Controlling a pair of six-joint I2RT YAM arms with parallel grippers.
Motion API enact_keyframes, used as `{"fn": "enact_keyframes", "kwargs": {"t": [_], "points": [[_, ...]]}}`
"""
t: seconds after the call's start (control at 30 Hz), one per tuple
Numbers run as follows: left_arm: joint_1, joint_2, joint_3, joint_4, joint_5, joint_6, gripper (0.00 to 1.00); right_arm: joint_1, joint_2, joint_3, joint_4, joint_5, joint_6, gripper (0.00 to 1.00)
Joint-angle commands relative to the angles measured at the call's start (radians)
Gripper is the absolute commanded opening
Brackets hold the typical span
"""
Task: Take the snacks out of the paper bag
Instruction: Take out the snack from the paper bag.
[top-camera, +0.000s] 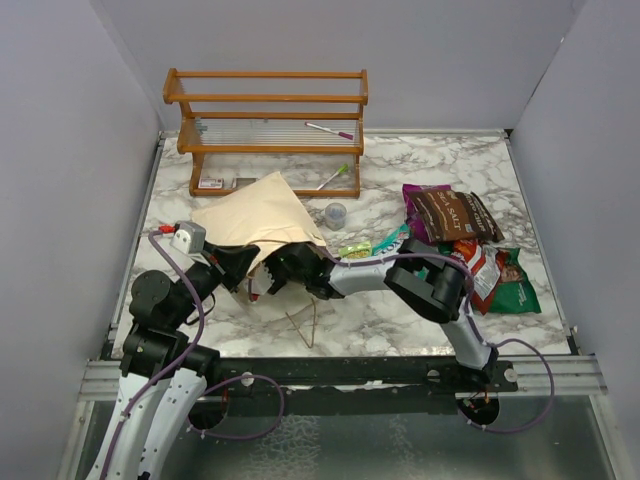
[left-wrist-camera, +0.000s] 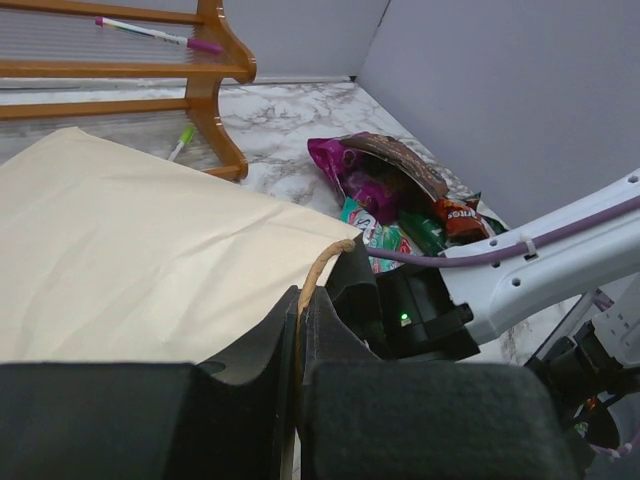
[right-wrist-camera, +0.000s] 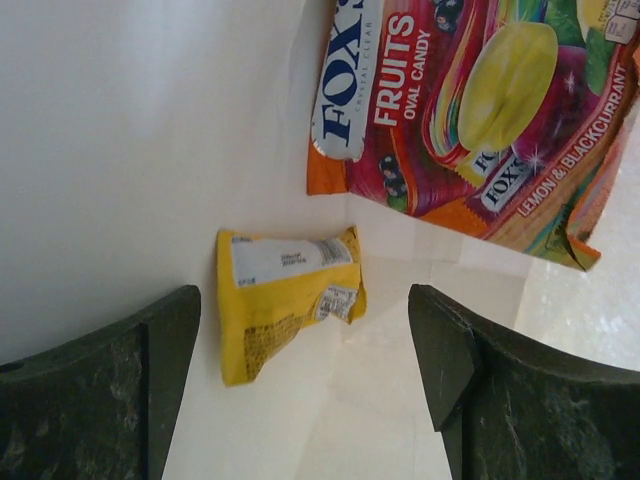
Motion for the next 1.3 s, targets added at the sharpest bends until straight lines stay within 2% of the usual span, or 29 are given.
{"fn": "enact_keyframes", "kwargs": {"t": [0.0,0.2,0.3,0.47,0.73,0.83,0.93,1.17,1.27], "points": [[0.005,-0.013,0.02,0.024,0.017,0.006,0.0,-0.009,0.105,0.067,0.125,0.034,-0.045,0.84],[0.003,-0.013,0.023,0.018,0.014,0.008,0.0,-0.03,0.214,0.168,0.202,0.047,-0.072,0.8],[0.003,-0.011,0.023,0.019,0.014,0.009,0.0,-0.037,0.254,0.21,0.238,0.082,-0.081,0.74],[0.003,-0.005,0.022,0.021,0.015,0.01,0.0,-0.038,0.27,0.233,0.245,0.083,-0.074,0.43],[0.001,0.006,0.022,0.02,0.01,0.008,0.0,-0.024,0.17,0.11,0.285,0.058,-0.004,0.1],[0.002,0.012,0.021,0.02,0.008,0.008,0.0,-0.011,0.104,0.026,0.307,0.051,0.045,0.02],[0.002,0.016,0.021,0.019,0.005,0.007,0.0,0.006,0.024,-0.077,0.352,0.054,0.111,0.01],[0.004,0.026,0.021,0.019,0.003,0.007,0.0,0.085,-0.192,-0.267,0.314,0.022,0.251,0.01],[0.004,0.021,0.021,0.014,-0.001,0.006,0.0,0.111,-0.313,-0.379,0.291,-0.041,0.354,0.01]]}}
